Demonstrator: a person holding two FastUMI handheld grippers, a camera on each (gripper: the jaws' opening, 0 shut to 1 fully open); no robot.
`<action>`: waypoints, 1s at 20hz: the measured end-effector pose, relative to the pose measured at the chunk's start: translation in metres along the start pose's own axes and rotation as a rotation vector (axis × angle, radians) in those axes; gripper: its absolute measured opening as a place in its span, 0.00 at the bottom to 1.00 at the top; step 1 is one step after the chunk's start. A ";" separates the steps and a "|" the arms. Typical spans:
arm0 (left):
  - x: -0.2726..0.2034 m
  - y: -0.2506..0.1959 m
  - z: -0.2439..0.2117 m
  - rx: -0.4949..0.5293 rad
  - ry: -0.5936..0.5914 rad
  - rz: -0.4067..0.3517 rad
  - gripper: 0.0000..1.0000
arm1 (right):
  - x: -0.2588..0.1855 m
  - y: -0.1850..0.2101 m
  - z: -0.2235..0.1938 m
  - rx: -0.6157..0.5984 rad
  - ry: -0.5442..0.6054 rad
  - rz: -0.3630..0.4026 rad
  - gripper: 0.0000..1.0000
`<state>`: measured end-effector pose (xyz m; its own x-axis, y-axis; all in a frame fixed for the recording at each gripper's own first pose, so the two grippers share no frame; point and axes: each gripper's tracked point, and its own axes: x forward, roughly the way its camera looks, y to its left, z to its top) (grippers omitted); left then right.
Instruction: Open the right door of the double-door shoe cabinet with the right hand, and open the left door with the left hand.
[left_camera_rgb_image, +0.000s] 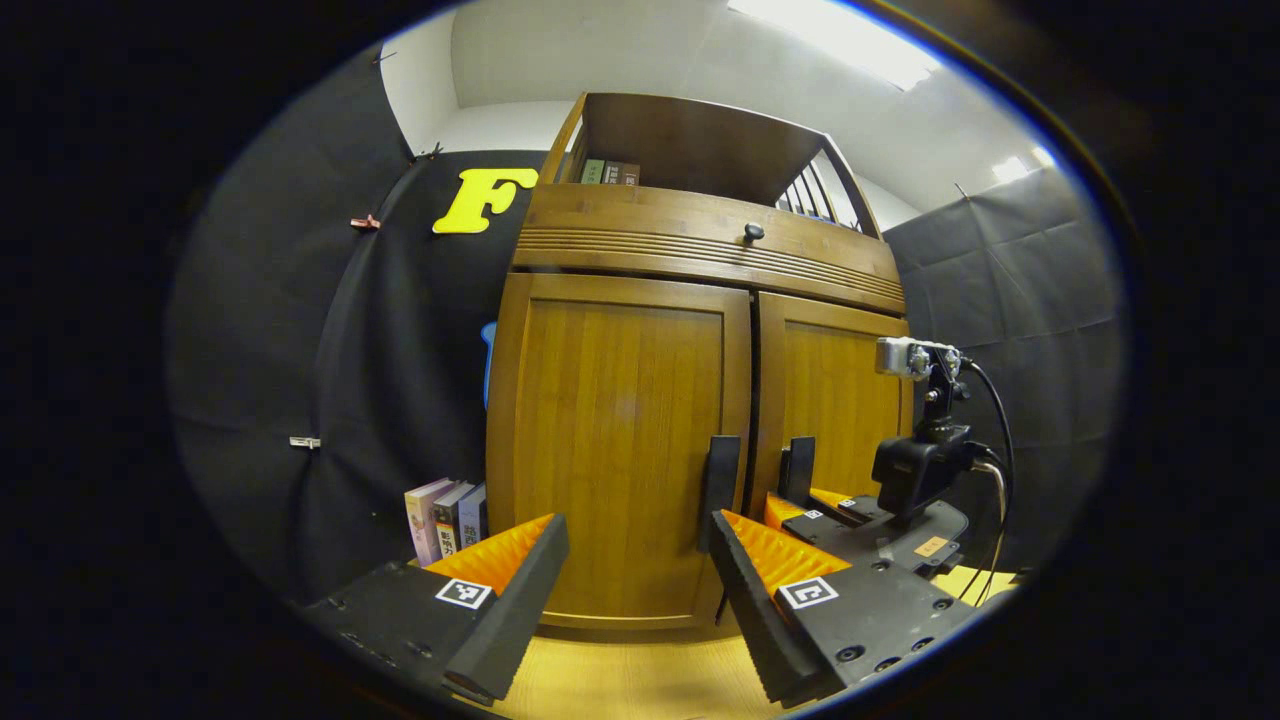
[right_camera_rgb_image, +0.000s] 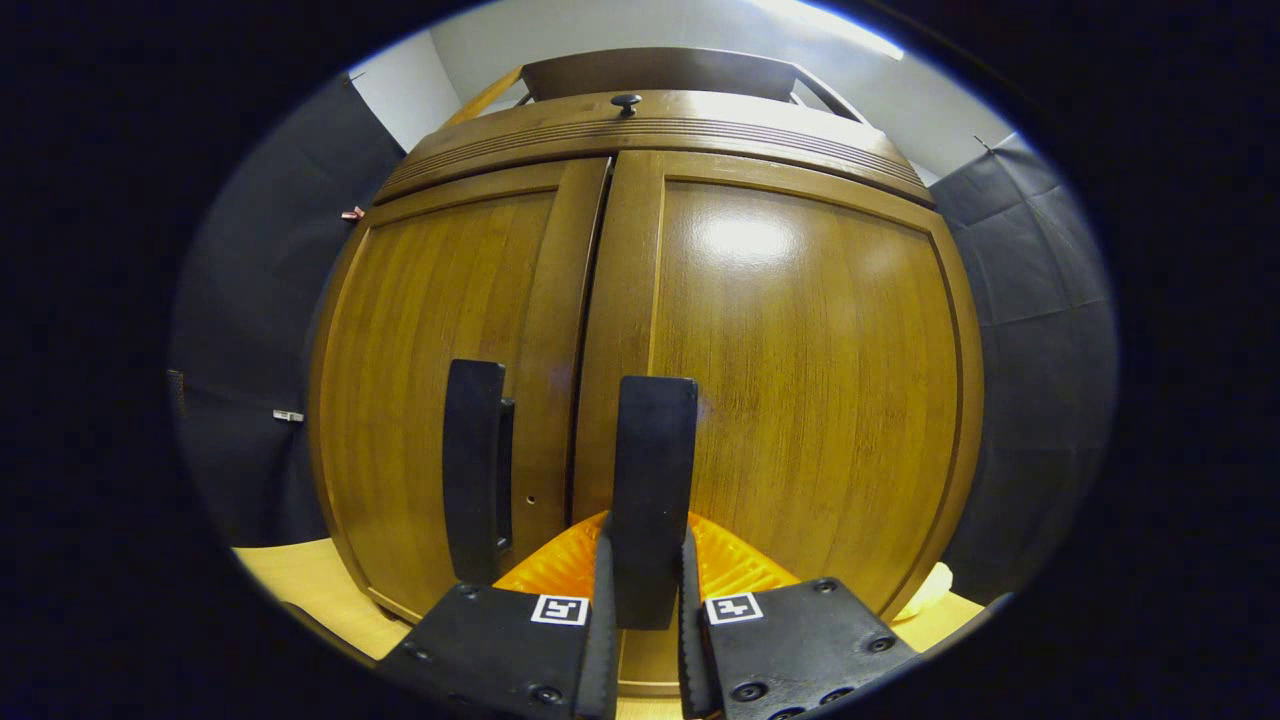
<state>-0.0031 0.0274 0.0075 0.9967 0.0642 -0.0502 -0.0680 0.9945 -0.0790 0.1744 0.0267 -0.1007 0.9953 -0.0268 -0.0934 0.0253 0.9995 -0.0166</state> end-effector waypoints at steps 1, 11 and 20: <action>0.000 0.000 0.001 0.002 -0.001 0.005 0.85 | -0.008 0.000 0.000 0.006 0.005 0.011 0.24; -0.011 -0.020 0.002 0.019 -0.006 -0.015 0.88 | -0.081 -0.018 0.012 -0.013 0.013 0.068 0.24; -0.010 -0.070 0.002 0.019 -0.039 -0.071 0.88 | -0.138 -0.053 0.023 -0.021 0.020 0.085 0.28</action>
<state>-0.0086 -0.0427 0.0160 1.0000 -0.0039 -0.0059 0.0035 0.9981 -0.0621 0.0382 -0.0227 -0.0645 0.9916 0.0577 -0.1154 -0.0613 0.9977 -0.0286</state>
